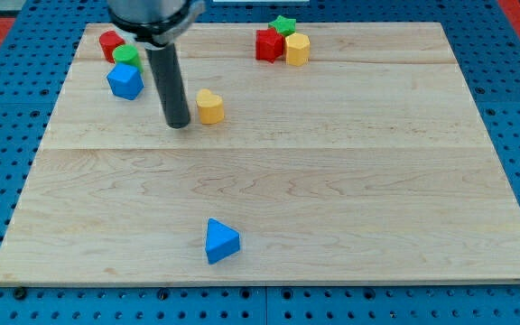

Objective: Push the yellow heart top right to the blue cube

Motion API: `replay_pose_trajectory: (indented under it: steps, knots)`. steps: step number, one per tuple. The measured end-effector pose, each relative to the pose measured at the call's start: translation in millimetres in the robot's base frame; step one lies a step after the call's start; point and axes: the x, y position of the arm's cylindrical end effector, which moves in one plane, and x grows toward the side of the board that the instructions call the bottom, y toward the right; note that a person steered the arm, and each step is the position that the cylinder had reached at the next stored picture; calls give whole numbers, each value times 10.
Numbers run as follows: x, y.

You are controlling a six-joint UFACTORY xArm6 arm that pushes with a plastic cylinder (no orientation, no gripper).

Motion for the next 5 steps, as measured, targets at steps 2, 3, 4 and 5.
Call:
replay_pose_trajectory:
  steps: [2,3,4,5]
  knots:
    - [-186,385]
    - [-603,-93]
    - [-730,-329]
    - [-91,200]
